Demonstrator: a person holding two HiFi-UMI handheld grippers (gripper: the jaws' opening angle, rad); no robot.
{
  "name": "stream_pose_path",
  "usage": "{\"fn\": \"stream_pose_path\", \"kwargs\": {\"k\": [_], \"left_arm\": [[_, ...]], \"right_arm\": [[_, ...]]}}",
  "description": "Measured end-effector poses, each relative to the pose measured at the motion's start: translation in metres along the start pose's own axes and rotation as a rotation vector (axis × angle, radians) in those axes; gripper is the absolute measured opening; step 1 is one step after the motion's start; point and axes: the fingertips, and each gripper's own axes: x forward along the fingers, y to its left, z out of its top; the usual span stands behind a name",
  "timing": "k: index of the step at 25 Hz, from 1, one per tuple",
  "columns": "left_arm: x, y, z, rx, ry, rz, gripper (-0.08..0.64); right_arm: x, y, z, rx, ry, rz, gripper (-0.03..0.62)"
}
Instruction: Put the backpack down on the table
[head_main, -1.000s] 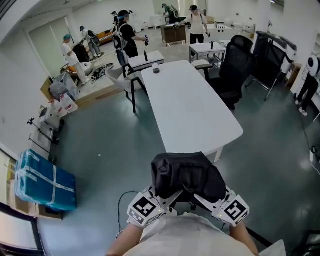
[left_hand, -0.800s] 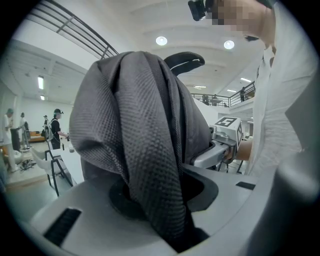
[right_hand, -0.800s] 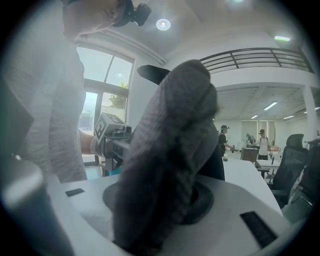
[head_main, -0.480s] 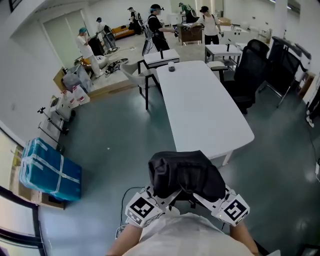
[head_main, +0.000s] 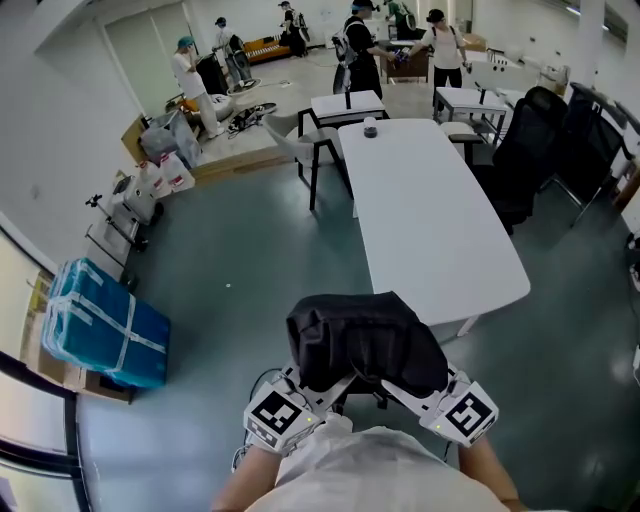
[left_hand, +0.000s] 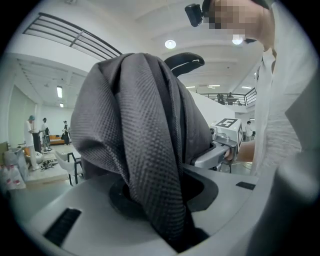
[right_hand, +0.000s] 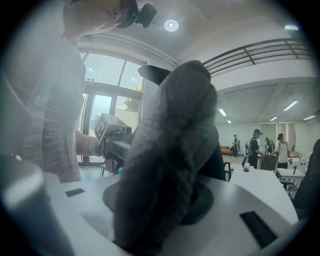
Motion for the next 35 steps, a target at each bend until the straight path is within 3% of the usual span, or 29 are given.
{"fn": "stream_pose_path", "kwargs": {"k": [10,21,28,35], "left_arm": [[-0.031,0.117,0.001,-0.020,-0.011,0.022,0.138],[-0.066,0.225,0.000,0.020,-0.014,0.007,0.138],[-0.059,0.274,-0.003,0.000,-0.019,0.021,0.138],[-0.031,0.337,0.002,-0.010,-0.016,0.033,0.138]], "right_arm": [[0.114,-0.029,0.029,0.014,0.012,0.029,0.140],[0.223,-0.049,0.057,0.021,-0.012,0.004,0.140],[0.264,-0.077,0.059,0.020,0.015,0.027,0.140],[0.309,-0.133,0.060,0.009,0.011,0.061,0.140]]}}
